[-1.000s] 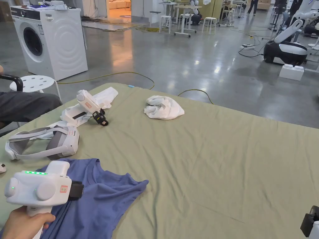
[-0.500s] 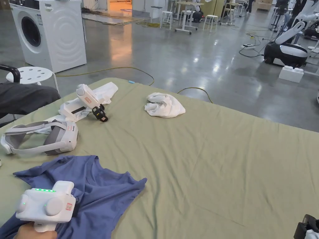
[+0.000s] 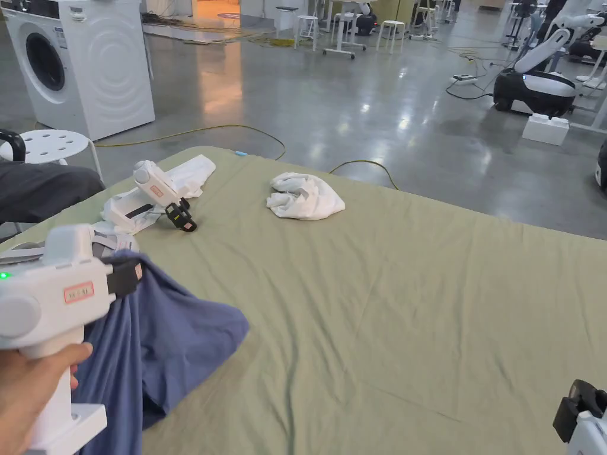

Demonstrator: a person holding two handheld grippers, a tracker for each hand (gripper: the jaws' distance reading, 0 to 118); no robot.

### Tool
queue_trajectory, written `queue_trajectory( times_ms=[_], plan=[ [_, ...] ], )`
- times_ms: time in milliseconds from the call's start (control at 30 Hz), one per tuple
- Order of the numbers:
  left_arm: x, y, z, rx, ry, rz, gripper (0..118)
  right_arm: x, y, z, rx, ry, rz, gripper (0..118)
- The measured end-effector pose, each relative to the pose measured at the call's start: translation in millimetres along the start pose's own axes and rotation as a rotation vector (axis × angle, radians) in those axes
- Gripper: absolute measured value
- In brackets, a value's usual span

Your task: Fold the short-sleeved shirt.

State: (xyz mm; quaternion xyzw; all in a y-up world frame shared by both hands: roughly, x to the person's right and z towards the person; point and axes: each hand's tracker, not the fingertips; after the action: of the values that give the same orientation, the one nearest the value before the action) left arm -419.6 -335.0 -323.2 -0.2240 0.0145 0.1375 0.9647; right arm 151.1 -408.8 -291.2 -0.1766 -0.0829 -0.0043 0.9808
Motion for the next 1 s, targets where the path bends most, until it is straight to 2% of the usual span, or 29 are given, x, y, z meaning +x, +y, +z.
queue_trajectory(
  times_ms=[233,500,767,1000],
  plan=[
    [97,55,22,0.094,-0.169,-0.182,4,21,17,15,0.064,-0.010,-0.035,0],
    [223,50,8,0.083,-0.410,-0.284,4,65,27,40,0.110,-0.058,-0.071,0],
    [357,-30,-30,-0.092,-0.639,-0.351,4,114,19,62,0.118,-0.132,-0.101,0],
    [425,-140,-42,-0.290,-0.717,-0.425,4,143,1,74,0.080,-0.175,-0.103,0]
  ],
)
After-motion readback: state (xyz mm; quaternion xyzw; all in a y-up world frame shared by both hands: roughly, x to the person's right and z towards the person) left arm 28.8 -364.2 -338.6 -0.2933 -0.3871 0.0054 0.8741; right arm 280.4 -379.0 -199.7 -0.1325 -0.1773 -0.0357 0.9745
